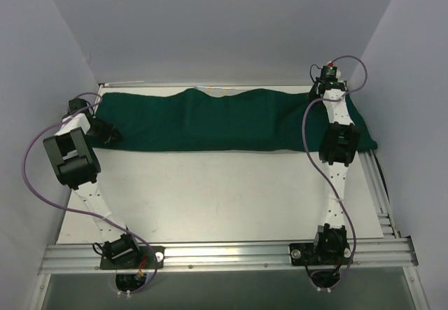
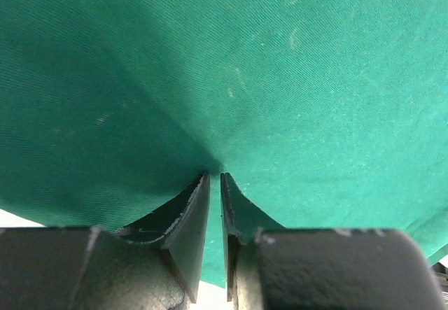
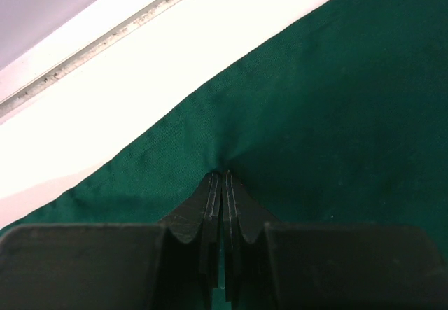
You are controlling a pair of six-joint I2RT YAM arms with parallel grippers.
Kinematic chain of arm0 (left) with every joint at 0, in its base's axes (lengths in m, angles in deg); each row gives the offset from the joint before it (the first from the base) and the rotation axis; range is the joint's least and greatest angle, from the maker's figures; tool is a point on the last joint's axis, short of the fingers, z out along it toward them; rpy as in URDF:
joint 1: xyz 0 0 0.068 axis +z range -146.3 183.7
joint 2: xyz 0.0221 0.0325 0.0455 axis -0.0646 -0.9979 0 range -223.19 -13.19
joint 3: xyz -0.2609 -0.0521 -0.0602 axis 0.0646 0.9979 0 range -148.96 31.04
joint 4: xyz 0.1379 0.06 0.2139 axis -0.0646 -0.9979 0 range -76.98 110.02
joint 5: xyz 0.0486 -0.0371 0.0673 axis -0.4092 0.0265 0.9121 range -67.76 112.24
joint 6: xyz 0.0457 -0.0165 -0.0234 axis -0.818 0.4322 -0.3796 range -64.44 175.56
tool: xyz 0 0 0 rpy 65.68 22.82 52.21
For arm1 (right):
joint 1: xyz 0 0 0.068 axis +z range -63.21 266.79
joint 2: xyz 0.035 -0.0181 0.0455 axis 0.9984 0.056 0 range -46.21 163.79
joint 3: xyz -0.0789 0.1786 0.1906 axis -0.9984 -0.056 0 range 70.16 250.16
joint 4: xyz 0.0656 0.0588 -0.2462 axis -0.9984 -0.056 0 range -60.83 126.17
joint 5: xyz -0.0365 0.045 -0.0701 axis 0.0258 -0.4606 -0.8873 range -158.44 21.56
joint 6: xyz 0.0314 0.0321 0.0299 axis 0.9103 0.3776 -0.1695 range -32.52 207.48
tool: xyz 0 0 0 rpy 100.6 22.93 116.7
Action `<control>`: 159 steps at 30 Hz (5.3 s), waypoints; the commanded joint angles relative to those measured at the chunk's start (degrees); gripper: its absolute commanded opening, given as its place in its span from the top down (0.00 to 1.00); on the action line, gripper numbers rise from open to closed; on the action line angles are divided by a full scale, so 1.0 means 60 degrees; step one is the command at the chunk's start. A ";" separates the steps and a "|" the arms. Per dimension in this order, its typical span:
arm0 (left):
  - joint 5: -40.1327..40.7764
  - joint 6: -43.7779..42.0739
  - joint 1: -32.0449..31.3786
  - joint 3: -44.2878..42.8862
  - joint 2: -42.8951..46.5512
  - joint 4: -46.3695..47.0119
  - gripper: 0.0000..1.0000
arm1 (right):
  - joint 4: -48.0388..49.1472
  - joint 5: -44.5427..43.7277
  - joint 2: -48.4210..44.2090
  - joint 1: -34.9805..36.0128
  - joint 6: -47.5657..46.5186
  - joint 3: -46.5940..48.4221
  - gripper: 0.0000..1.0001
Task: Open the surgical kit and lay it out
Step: Open the surgical kit at the center of the board.
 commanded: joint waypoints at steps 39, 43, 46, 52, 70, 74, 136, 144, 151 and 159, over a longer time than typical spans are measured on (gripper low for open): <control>-0.1843 -0.0665 -0.0223 0.0754 0.1077 0.3125 0.68 | 0.1619 -0.1483 -0.0264 -0.1357 0.0913 0.0046 0.45; -0.1580 -0.0738 -0.0224 0.0360 0.0858 0.2701 0.66 | 0.1386 -0.1397 -0.0088 -0.1342 0.0870 0.0001 0.50; -0.1405 -0.1293 -0.0297 -0.0312 0.0682 0.2613 0.48 | 0.1545 -0.1192 -0.0190 -0.1123 0.0855 -0.0276 0.50; -0.1710 -0.2641 -0.0341 -0.3137 -0.0854 0.1297 0.34 | 0.1589 -0.1279 -0.0702 -0.0508 0.0635 -0.0393 0.46; -0.0484 -0.5587 -0.0180 -0.8472 -0.3359 0.0078 0.23 | 0.2058 0.0653 -0.2577 -0.0097 0.0108 -0.2224 0.44; -0.0275 -0.4348 -0.0224 -0.8372 -0.3640 0.0590 0.39 | 0.2147 0.1239 -0.2812 0.0137 0.0079 -0.2504 0.47; -0.1404 -0.0255 -0.3227 -0.2791 -0.1296 0.4018 0.42 | 0.0536 -0.2026 -0.0337 0.2467 0.3169 -0.0277 0.34; -0.1477 -0.0109 -0.3256 -0.2513 -0.1223 0.4209 0.43 | 0.1222 -0.1412 -0.0702 0.2393 0.3140 -0.1344 0.73; -0.1433 -0.0152 -0.3300 -0.2395 -0.0959 0.4019 0.44 | 0.1925 -0.1016 -0.1214 0.2247 0.3096 -0.1404 0.90; -0.1067 -0.0313 -0.3285 -0.2293 -0.0330 0.3272 0.47 | 0.2293 -0.0869 -0.1947 0.2188 0.2906 -0.1610 1.00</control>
